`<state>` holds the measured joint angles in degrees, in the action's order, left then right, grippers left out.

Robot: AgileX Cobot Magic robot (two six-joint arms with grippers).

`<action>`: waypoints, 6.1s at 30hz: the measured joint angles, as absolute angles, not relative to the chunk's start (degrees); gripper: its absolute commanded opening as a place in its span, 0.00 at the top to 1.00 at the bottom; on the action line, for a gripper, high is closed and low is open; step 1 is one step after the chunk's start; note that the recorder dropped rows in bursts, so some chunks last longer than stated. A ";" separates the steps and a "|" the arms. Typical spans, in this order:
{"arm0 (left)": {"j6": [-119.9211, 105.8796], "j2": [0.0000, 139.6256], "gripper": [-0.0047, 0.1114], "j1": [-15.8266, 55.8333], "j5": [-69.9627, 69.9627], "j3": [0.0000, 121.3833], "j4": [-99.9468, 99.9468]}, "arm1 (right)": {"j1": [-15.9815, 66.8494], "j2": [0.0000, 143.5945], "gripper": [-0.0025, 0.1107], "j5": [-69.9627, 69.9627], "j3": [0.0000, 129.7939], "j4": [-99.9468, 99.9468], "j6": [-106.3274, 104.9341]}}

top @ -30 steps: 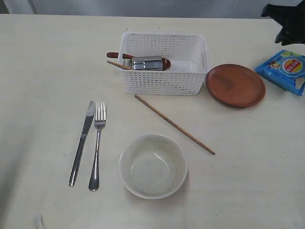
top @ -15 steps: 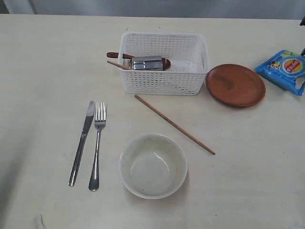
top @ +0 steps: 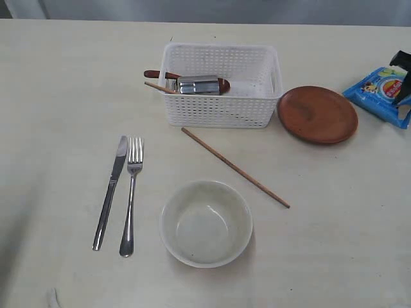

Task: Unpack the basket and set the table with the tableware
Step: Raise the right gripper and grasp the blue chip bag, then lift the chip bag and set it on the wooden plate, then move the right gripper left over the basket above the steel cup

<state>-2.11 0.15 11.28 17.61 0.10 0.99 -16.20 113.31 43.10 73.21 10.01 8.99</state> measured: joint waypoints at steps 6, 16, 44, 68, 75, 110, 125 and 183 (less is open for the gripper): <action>-2.11 0.15 0.96 11.28 17.61 0.10 0.99 | -16.20 114.18 0.51 41.22 73.21 9.07 8.64; -2.11 0.15 0.96 11.28 17.61 0.10 0.99 | -16.20 118.92 0.98 38.51 73.21 15.54 2.31; -2.11 0.15 0.96 11.28 17.61 0.10 0.99 | -2.93 110.47 0.98 44.03 66.90 19.61 -3.44; -2.11 0.15 0.96 11.28 17.61 0.10 0.99 | -2.93 111.87 0.21 52.29 70.40 19.65 -3.95; -2.11 0.15 0.96 11.28 17.61 0.10 0.99 | -2.93 110.04 0.21 63.77 77.37 21.07 -3.95; -2.11 0.15 0.96 11.28 17.61 0.10 0.99 | 19.92 103.23 0.53 52.92 84.09 38.78 -16.10; -2.11 0.15 0.96 11.28 17.61 0.10 0.99 | 25.28 111.98 0.53 51.52 94.53 27.88 -16.31; -2.11 0.15 0.96 11.28 17.61 0.10 0.99 | 30.59 119.61 0.33 41.75 94.88 9.13 -18.53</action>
